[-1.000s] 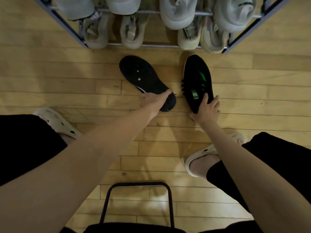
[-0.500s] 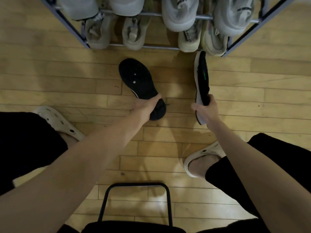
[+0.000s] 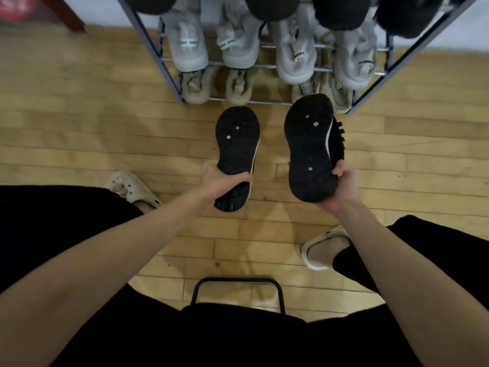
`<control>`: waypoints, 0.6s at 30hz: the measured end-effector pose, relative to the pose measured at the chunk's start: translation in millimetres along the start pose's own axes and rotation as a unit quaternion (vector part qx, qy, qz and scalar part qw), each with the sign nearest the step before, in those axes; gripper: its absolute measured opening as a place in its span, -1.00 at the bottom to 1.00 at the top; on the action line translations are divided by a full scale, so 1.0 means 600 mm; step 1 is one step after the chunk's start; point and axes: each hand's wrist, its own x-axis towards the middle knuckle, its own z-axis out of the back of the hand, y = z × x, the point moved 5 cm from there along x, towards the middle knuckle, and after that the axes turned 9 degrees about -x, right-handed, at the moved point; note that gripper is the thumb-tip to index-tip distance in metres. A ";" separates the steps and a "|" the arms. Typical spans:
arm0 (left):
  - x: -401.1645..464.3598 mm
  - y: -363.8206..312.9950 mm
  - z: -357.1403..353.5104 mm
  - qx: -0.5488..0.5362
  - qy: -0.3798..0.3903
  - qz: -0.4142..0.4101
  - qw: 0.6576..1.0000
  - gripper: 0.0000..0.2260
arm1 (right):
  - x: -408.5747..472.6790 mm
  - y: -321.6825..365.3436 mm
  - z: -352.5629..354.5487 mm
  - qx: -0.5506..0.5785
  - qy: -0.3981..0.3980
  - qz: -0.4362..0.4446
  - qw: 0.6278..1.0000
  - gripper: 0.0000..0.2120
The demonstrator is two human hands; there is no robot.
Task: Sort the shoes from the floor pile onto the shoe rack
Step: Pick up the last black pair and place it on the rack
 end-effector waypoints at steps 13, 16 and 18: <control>-0.161 -0.092 0.080 -0.114 0.022 -0.176 0.977 -0.54 | -0.179 0.073 -0.067 -0.060 0.086 0.114 0.988 -0.41; -0.180 -0.090 0.086 -0.220 0.043 -0.129 0.966 -0.65 | -0.200 0.083 -0.073 -0.118 0.087 0.126 0.981 -0.31; -0.191 -0.091 0.090 -0.222 0.019 -0.111 0.969 -0.66 | -0.212 0.090 -0.075 -0.119 0.097 0.128 0.980 -0.34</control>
